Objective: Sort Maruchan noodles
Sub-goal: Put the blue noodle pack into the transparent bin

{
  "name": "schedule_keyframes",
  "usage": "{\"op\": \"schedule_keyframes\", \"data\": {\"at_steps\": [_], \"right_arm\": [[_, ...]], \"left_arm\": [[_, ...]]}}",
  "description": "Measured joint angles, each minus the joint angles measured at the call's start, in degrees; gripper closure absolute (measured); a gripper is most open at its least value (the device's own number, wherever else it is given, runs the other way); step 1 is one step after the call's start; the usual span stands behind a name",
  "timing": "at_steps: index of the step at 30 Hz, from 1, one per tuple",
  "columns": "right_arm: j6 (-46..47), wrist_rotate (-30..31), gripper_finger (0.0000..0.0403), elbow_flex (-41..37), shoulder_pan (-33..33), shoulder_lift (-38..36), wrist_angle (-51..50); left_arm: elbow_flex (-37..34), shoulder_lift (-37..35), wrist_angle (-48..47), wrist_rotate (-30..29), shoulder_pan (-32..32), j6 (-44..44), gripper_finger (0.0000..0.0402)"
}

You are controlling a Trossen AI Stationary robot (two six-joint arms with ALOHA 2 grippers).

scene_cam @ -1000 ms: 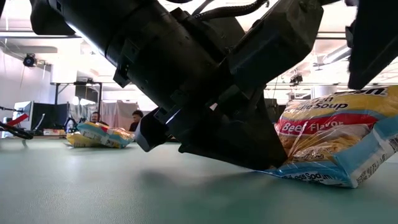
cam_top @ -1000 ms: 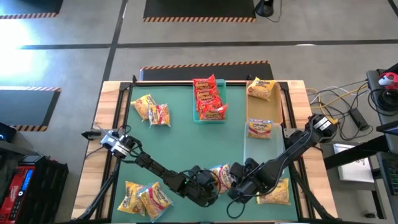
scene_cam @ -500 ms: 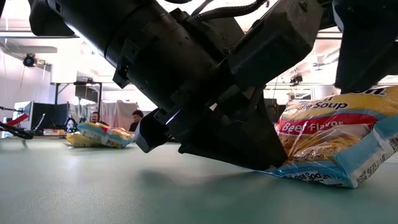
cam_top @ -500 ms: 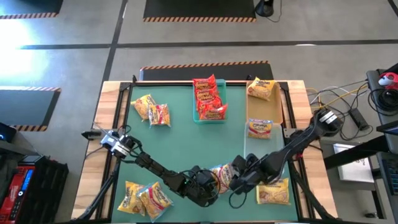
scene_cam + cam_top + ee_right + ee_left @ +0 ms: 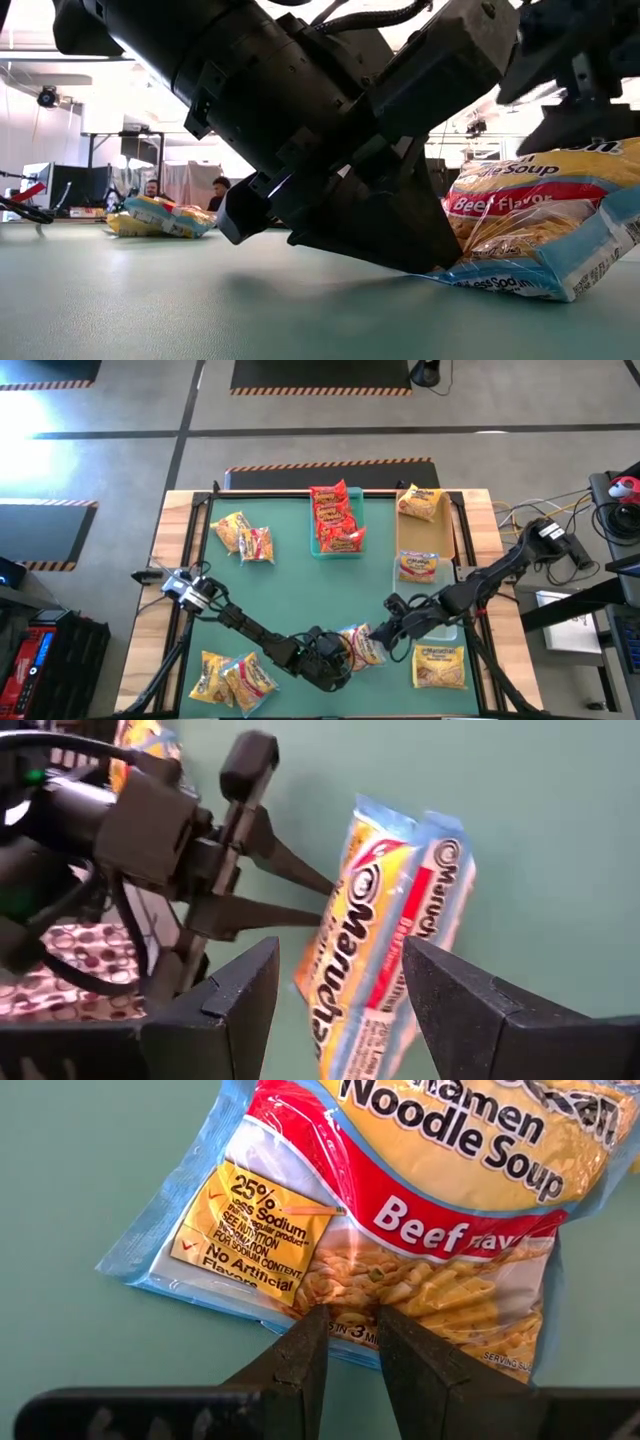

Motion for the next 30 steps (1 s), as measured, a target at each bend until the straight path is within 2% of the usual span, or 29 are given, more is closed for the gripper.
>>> {"op": "schedule_keyframes", "data": {"at_steps": [6,13,23,30], "right_arm": [[-0.5,-0.7,0.0199,0.0,0.1,0.5,-2.3],[-1.5,-6.5,0.0199,0.0,0.1,2.9,-2.6],[-1.1,-3.9,0.0200,3.7,0.0,7.6,-6.3],[-5.5,-2.8,0.0199,8.5,-0.7,11.2,-10.1]], "left_arm": [[0.0,0.0,0.1,-0.1,0.4,0.0,0.0326],[0.0,0.0,0.2,-0.2,0.5,0.0,0.0326],[-0.1,0.3,0.3,0.5,0.6,-1.7,0.0326],[-0.1,0.3,0.2,1.4,0.7,-2.0,0.0326]]}}
